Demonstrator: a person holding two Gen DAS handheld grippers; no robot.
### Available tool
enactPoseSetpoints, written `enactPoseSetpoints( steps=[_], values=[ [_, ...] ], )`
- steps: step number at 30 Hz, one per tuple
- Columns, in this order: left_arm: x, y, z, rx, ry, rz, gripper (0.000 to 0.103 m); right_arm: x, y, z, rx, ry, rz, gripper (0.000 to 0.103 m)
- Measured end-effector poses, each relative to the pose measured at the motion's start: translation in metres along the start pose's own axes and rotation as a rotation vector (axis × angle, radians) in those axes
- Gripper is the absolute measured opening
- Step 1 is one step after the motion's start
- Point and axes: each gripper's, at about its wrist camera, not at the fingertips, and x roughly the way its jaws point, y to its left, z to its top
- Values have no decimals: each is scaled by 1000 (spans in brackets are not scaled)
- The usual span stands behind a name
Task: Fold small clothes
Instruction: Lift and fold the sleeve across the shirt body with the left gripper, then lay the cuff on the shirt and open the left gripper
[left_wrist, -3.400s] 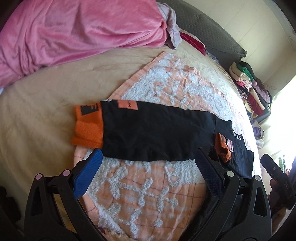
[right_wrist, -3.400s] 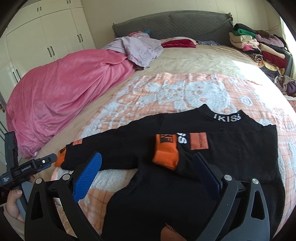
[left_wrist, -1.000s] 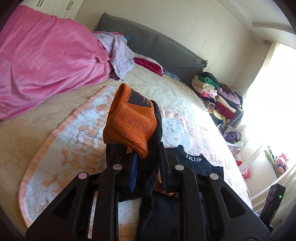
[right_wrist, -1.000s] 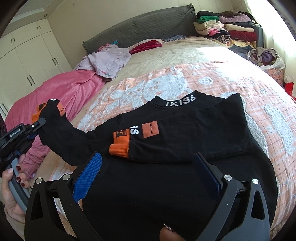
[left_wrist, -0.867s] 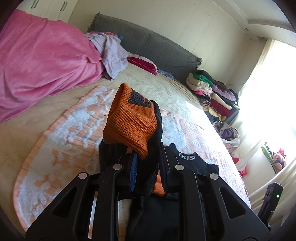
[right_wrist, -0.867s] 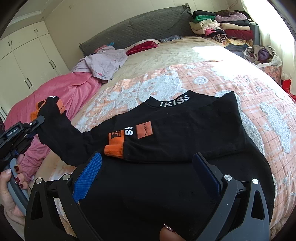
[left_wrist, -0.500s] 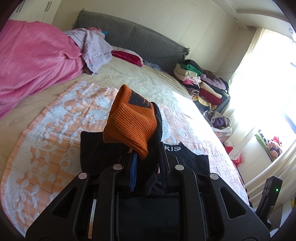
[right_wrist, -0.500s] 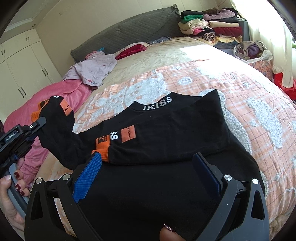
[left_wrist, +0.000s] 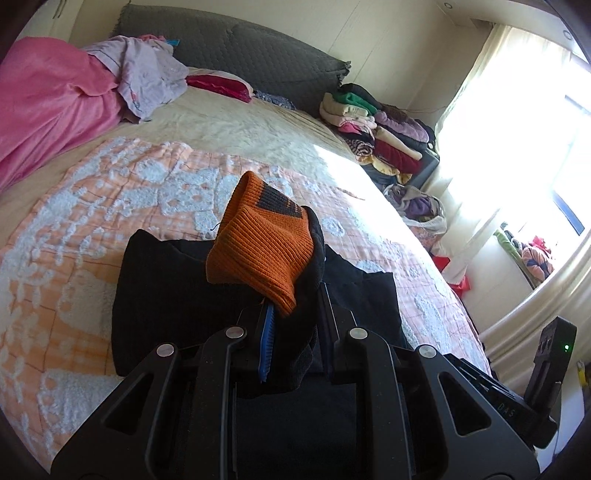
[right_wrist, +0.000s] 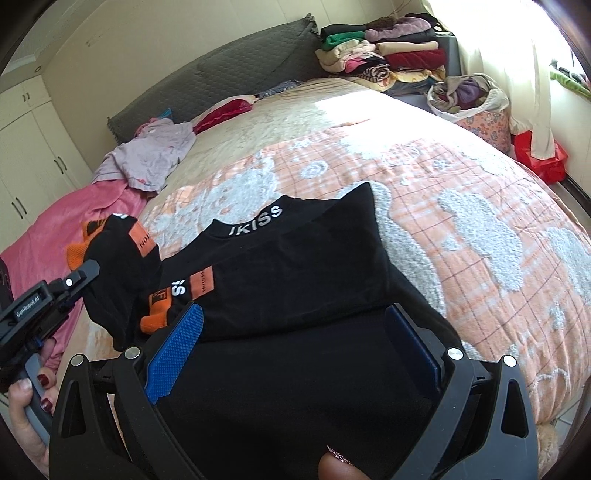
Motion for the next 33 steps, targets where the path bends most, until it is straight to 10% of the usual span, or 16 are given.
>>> enactPoseSetpoints(
  steps=[18, 33],
  values=[
    [59, -24, -41, 124, 230, -94, 26, 4, -17, 4, 44, 3, -39, 98],
    [32, 14, -30, 108, 172, 41, 55, 75, 3, -32, 37, 233, 22, 96]
  ],
)
